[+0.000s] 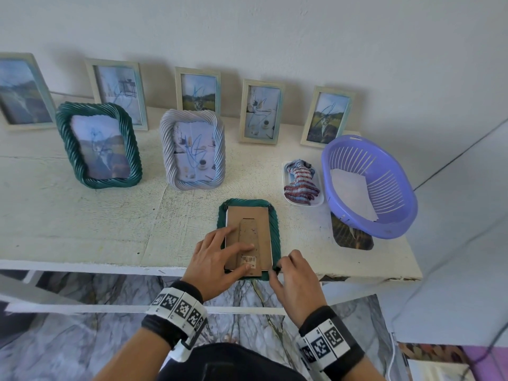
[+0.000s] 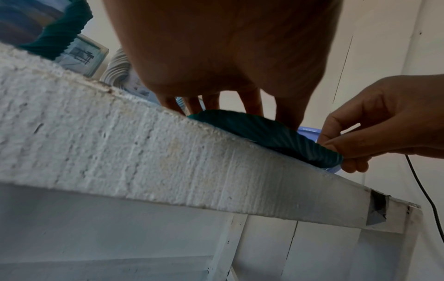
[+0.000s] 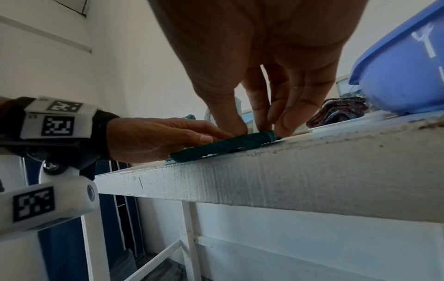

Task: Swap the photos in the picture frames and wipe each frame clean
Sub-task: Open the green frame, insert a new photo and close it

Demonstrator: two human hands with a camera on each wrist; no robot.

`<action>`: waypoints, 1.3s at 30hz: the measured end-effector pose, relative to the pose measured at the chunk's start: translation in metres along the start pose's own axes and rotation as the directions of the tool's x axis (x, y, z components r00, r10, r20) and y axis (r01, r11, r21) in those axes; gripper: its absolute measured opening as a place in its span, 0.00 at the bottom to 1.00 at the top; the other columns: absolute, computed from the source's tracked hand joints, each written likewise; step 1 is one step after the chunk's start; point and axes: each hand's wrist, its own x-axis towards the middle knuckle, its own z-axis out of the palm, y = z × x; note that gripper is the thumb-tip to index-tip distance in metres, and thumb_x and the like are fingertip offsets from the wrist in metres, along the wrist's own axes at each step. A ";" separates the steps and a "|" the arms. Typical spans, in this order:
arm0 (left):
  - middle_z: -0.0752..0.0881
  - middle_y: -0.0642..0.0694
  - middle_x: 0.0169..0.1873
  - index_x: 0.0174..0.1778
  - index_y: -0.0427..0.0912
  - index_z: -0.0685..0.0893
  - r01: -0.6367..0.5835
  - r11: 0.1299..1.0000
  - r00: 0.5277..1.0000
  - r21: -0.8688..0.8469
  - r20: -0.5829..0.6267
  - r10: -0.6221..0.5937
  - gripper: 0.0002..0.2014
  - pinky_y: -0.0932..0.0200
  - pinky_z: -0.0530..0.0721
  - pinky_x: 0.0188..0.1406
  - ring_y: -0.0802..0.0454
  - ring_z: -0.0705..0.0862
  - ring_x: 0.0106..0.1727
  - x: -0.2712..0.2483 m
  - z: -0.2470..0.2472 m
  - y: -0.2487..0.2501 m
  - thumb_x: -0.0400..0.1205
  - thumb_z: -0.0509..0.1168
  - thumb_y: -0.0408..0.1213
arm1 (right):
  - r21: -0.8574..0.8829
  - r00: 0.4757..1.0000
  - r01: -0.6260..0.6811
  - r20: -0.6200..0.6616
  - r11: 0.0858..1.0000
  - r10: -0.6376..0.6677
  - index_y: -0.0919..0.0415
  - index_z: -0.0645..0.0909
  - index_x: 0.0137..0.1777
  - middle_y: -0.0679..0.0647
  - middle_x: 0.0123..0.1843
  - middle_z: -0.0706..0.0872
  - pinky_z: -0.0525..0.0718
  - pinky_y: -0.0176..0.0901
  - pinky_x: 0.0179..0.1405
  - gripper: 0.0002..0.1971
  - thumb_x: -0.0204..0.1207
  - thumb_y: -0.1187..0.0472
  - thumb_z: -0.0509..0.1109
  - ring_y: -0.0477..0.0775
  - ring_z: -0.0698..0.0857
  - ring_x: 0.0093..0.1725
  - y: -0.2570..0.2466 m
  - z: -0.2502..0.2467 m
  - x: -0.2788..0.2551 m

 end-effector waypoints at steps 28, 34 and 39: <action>0.65 0.54 0.78 0.65 0.69 0.79 0.028 0.999 1.000 -0.015 -0.003 -0.028 0.23 0.44 0.69 0.71 0.50 0.64 0.77 0.000 0.003 -0.001 0.75 0.56 0.68 | 0.386 0.967 -0.256 0.085 0.886 0.242 0.58 0.83 0.44 0.52 0.40 0.82 0.72 0.22 0.37 0.05 0.72 0.67 0.75 0.44 0.79 0.37 0.008 0.006 0.003; 0.66 0.55 0.78 0.64 0.69 0.80 0.023 0.999 1.000 -0.032 -0.017 -0.023 0.23 0.44 0.70 0.69 0.49 0.64 0.76 -0.001 0.003 -0.001 0.75 0.58 0.67 | 0.421 0.987 -0.157 0.037 0.893 0.156 0.58 0.84 0.44 0.48 0.39 0.79 0.74 0.23 0.37 0.07 0.70 0.68 0.77 0.43 0.80 0.43 0.015 0.006 0.000; 0.67 0.54 0.78 0.64 0.69 0.80 0.021 0.999 1.000 -0.035 -0.023 -0.021 0.23 0.44 0.70 0.69 0.50 0.65 0.76 0.000 0.004 -0.001 0.74 0.58 0.67 | 0.383 0.993 -0.109 0.001 0.917 0.118 0.60 0.83 0.39 0.47 0.37 0.79 0.73 0.20 0.36 0.05 0.71 0.68 0.77 0.38 0.78 0.34 0.015 0.008 -0.001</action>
